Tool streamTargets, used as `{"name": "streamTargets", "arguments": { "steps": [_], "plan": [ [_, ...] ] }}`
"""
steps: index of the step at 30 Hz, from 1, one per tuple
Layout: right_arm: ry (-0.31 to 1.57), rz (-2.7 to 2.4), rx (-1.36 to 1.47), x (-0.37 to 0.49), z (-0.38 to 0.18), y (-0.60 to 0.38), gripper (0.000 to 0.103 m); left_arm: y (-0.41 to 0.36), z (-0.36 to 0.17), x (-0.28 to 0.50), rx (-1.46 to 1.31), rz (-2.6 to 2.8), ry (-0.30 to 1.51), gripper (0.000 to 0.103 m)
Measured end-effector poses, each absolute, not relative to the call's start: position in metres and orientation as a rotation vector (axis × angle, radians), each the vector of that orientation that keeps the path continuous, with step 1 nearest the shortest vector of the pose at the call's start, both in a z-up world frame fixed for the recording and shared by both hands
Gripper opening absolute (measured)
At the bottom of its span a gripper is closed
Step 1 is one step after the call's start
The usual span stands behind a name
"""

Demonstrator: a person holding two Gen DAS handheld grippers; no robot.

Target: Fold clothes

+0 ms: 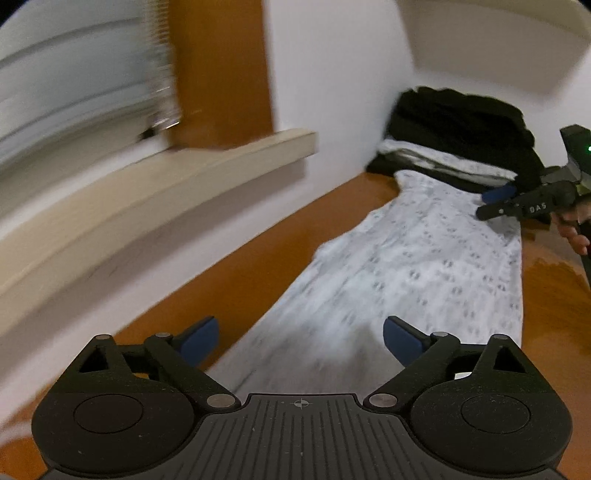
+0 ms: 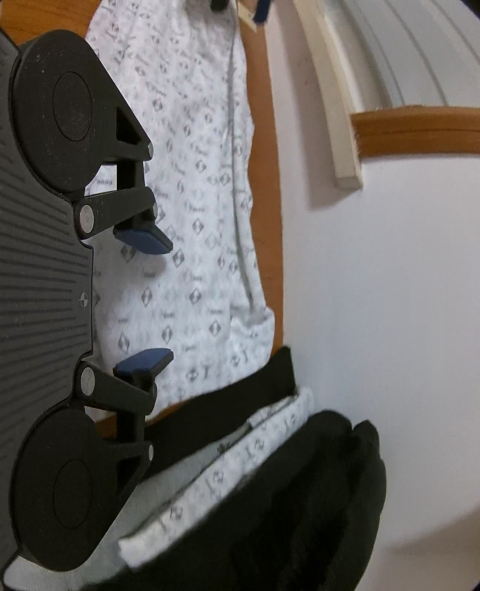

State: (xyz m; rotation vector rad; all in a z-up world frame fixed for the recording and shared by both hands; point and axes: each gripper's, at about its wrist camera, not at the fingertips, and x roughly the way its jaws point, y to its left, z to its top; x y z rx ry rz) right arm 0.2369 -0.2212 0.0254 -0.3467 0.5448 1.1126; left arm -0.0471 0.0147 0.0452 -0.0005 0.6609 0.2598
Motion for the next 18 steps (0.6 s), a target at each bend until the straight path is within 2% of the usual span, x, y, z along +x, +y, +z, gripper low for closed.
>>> {"name": "streamTargets", "arguments": {
  "steps": [5, 8, 11, 13, 14, 15, 18],
  "plan": [
    [0.548, 1.139, -0.320, 0.243, 0.016, -0.222, 0.064, 0.009, 0.040, 0.016, 0.058, 0.212, 0.729, 0.093],
    [0.574, 1.165, -0.286, 0.250, 0.014, -0.224, 0.069, 0.012, 0.032, 0.040, 0.077, 0.224, 0.763, 0.082],
    [0.583, 1.170, -0.291, 0.249, 0.013, -0.221, 0.075, 0.022, 0.025, 0.054, 0.108, 0.298, 0.803, 0.078],
    [0.579, 1.165, -0.314, 0.246, 0.012, -0.218, 0.075, 0.031, 0.028, 0.053, 0.166, 0.470, 0.752, 0.059],
    [0.568, 1.158, -0.342, 0.243, 0.012, -0.215, 0.076, 0.036, 0.030, 0.052, 0.191, 0.569, 0.720, 0.056],
    [0.559, 1.152, -0.364, 0.240, 0.011, -0.213, 0.076, 0.040, 0.032, 0.049, 0.189, 0.614, 0.698, 0.055],
    [0.558, 1.152, -0.368, 0.241, 0.011, -0.213, 0.078, 0.048, 0.035, 0.035, 0.109, 0.559, 0.686, 0.076]
  ]
}}
